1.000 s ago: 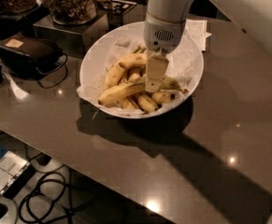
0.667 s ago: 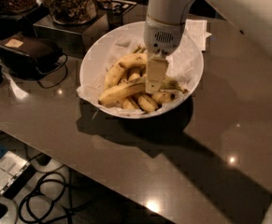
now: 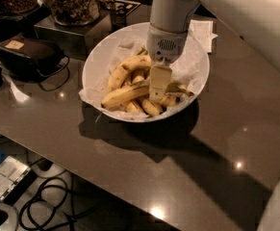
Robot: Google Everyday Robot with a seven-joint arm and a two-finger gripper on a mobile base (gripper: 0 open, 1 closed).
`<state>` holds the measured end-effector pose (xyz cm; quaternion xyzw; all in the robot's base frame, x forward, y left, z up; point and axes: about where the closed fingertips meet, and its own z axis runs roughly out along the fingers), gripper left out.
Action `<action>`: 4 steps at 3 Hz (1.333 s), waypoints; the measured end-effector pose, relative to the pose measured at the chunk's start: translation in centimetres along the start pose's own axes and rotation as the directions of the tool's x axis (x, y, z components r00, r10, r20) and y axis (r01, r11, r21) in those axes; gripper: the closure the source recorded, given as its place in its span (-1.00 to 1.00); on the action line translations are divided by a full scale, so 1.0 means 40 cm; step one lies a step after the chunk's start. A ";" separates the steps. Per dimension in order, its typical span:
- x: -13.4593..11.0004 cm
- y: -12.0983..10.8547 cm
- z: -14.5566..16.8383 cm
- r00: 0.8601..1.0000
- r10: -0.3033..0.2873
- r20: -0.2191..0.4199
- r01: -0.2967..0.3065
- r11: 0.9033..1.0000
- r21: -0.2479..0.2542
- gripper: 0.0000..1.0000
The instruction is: Pick banana from white bowl
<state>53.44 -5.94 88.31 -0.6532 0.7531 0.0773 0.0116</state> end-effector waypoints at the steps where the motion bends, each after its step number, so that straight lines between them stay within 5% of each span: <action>1: 0.003 0.003 0.009 1.000 0.003 -0.003 -0.003 1.000 -0.002 0.26; 3: 0.009 0.009 0.007 1.000 0.002 0.006 -0.002 1.000 0.005 1.00; 4: 0.009 0.009 0.007 1.000 0.002 0.006 -0.002 1.000 0.005 1.00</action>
Offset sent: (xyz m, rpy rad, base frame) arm -0.0295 -0.0201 -0.0014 -0.0400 0.0710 0.0088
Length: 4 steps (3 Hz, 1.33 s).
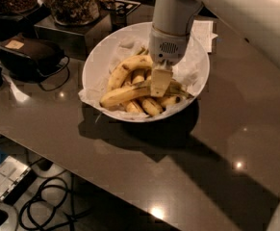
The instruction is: Pick banana from white bowl
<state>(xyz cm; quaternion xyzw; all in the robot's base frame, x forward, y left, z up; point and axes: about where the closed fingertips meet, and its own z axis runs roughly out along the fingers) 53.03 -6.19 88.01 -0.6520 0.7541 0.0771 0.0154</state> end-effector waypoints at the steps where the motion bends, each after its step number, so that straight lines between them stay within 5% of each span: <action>1: -0.020 0.002 -0.019 1.000 -0.008 0.022 0.007 0.999 0.041 1.00; 4: -0.068 0.050 -0.091 0.998 -0.053 0.027 0.050 0.994 0.101 1.00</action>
Offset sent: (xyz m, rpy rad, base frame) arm -0.0229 0.0108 0.0365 0.0044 -0.0753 0.0211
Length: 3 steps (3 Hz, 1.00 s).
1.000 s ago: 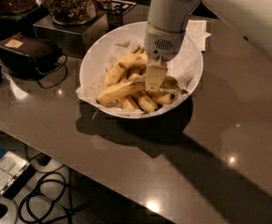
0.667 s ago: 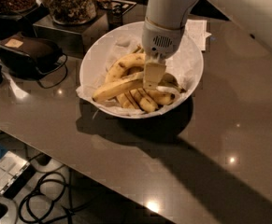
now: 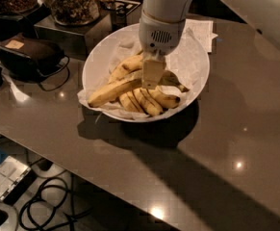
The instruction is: Pick banana from white bowl
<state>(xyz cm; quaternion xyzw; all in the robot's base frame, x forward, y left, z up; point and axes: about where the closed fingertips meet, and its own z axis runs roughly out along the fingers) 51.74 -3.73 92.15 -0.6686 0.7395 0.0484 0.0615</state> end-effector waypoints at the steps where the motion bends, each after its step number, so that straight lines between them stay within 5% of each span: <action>1: -0.040 0.030 -0.045 0.999 -0.048 -0.018 0.049 0.998 0.044 1.00; 2: -0.040 0.030 -0.045 0.999 -0.048 -0.018 0.049 0.998 0.044 1.00; 3: -0.071 0.051 -0.086 0.997 -0.072 0.006 0.071 0.992 0.100 1.00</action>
Offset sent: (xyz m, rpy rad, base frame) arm -0.0331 0.0090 0.0305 -0.0790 -0.0194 0.0692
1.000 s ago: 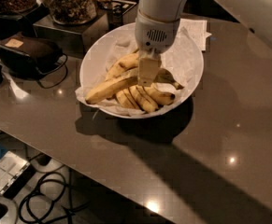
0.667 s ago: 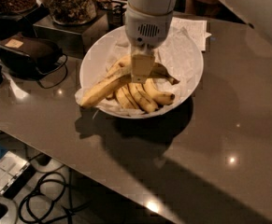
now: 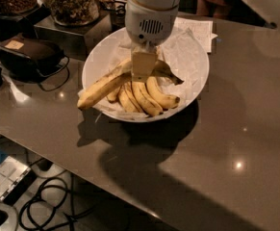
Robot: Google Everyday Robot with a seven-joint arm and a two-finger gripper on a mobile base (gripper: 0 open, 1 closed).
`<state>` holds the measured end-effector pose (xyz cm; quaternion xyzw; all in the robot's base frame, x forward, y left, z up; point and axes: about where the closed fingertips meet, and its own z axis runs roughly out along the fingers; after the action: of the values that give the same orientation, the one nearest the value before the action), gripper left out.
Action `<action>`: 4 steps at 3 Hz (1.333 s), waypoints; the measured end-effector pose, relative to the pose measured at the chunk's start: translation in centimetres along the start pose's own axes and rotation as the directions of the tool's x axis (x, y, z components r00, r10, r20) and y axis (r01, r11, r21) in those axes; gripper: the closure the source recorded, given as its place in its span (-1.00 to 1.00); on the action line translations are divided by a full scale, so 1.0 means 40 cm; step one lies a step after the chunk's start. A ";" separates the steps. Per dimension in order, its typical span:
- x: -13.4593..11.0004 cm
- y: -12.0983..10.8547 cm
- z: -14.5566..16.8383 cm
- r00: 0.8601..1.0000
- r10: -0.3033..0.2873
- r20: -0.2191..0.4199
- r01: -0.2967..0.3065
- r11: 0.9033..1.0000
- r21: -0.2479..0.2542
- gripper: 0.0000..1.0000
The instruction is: Pick banana from white bowl
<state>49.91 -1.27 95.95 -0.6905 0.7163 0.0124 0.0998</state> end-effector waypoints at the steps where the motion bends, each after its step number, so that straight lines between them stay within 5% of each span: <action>1: -0.057 0.012 -0.046 0.999 -0.044 0.008 0.044 0.998 0.040 1.00; 3: -0.169 0.007 -0.069 0.993 -0.115 -0.001 0.115 0.992 0.048 1.00; 4: -0.273 0.010 -0.050 0.982 -0.187 -0.006 0.187 0.982 0.033 1.00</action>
Offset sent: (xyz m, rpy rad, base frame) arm -0.0185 0.0489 0.0433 -0.0649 -0.0208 0.1046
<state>49.54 9.21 99.63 -0.7530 0.6486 -0.0097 0.1111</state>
